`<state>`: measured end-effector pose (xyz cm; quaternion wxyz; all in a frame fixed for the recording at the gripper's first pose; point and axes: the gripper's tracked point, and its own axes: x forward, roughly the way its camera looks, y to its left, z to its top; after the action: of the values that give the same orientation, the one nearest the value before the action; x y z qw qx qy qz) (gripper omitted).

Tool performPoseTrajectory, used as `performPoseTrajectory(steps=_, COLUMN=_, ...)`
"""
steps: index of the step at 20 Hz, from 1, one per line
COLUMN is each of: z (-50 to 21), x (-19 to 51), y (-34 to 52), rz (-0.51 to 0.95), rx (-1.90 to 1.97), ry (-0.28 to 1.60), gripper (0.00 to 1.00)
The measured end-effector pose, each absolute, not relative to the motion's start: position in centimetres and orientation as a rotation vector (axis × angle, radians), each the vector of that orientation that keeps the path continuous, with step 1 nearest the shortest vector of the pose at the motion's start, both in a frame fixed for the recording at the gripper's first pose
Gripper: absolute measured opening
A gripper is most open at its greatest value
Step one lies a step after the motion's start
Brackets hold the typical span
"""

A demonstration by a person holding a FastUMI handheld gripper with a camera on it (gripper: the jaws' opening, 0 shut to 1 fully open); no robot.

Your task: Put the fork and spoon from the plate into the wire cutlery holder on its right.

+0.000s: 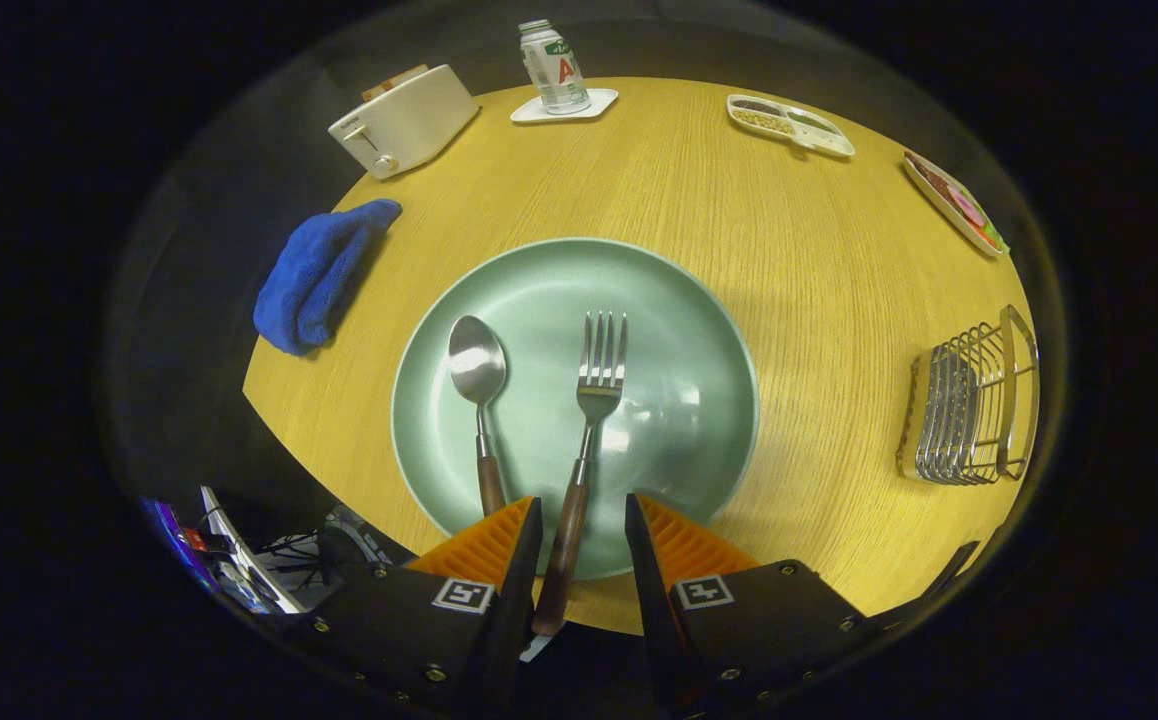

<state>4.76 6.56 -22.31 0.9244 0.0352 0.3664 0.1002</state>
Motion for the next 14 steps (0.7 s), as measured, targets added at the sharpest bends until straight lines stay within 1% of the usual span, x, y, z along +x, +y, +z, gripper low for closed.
performPoseTrajectory(steps=3, z=-22.9, x=5.1, y=6.8, rz=0.216, rx=0.068, ry=0.778, gripper=0.51)
performPoseTrajectory(steps=5, z=-22.2, x=4.6, y=6.1, rz=0.196, rx=0.075, ry=0.789, gripper=0.18)
performPoseTrajectory(steps=6, z=-23.4, x=5.3, y=6.3, rz=0.196, rx=0.083, ry=0.803, gripper=0.20)
performPoseTrajectory(steps=7, z=-22.8, x=5.3, y=6.4, rz=0.195, rx=0.103, ry=0.807, gripper=0.21)
performPoseTrajectory(steps=8, z=-23.9, x=6.0, y=5.9, rz=0.170, rx=0.116, ry=0.808, gripper=0.13)
performPoseTrajectory(steps=9, z=-23.3, x=6.0, y=5.3, rz=0.155, rx=0.115, ry=0.807, gripper=0.05)
performPoseTrajectory(steps=14, z=-22.3, x=5.7, y=5.3, rz=0.167, rx=0.190, ry=0.776, gripper=0.05)
